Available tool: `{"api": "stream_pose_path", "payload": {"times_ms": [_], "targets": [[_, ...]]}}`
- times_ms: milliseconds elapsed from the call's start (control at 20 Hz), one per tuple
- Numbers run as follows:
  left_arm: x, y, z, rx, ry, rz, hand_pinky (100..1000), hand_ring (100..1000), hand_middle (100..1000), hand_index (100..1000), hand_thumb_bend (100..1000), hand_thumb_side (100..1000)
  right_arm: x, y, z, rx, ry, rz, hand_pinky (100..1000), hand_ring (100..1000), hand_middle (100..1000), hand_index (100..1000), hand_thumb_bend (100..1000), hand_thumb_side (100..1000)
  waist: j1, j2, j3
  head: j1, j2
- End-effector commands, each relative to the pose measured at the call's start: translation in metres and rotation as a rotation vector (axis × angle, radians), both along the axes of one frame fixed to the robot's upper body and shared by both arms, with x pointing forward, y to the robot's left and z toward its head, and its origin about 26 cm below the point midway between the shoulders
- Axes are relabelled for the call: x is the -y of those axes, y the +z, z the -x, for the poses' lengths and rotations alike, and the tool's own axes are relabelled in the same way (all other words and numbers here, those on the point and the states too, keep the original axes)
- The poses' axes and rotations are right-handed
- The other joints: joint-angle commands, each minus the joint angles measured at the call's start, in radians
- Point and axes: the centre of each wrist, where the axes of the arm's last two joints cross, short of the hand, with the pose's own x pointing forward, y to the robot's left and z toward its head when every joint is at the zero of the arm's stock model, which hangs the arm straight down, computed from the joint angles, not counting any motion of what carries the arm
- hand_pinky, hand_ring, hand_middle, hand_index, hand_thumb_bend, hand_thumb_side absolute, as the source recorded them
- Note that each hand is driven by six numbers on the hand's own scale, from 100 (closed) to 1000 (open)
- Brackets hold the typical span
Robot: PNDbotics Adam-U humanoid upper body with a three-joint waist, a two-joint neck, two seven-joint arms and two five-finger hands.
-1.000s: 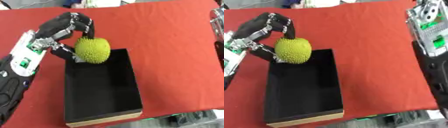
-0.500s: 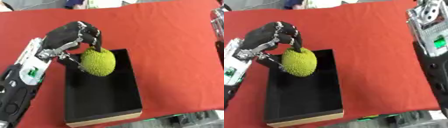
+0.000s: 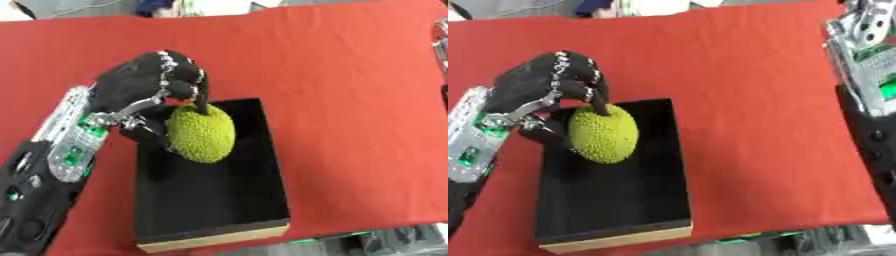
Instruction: Pick up objects on the table and place them in the box.
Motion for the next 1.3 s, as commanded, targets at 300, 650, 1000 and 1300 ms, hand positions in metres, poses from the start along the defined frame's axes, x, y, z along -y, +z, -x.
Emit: {"api": "stream_pose_path", "payload": {"times_ms": [300, 650, 1000, 1300], "targets": [[0.012, -0.005, 0.011, 0.092, 0.048, -0.192, 478, 387, 474, 563, 763, 267, 0.002, 0.011, 0.005, 0.037, -0.014, 0.028, 727, 816, 610, 760, 100, 428, -0.008, -0.012, 0.001, 0.001, 0.005], [0.017, -0.018, 0.011, 0.117, 0.13, -0.351, 504, 453, 532, 621, 784, 330, 0.002, 0.011, 0.005, 0.036, -0.016, 0.023, 726, 815, 608, 760, 100, 431, -0.007, -0.009, 0.002, -0.001, 0.005], [0.011, -0.038, 0.001, 0.112, 0.228, -0.473, 588, 629, 669, 741, 715, 216, 0.002, 0.011, 0.005, 0.036, -0.019, 0.021, 726, 814, 607, 758, 100, 432, -0.009, -0.009, 0.004, -0.004, 0.005], [0.01, -0.047, -0.003, 0.119, 0.252, -0.48, 594, 638, 666, 736, 681, 228, 0.003, 0.01, 0.005, 0.035, -0.021, 0.018, 726, 815, 606, 758, 100, 435, -0.01, -0.009, 0.003, -0.005, 0.005]]}}
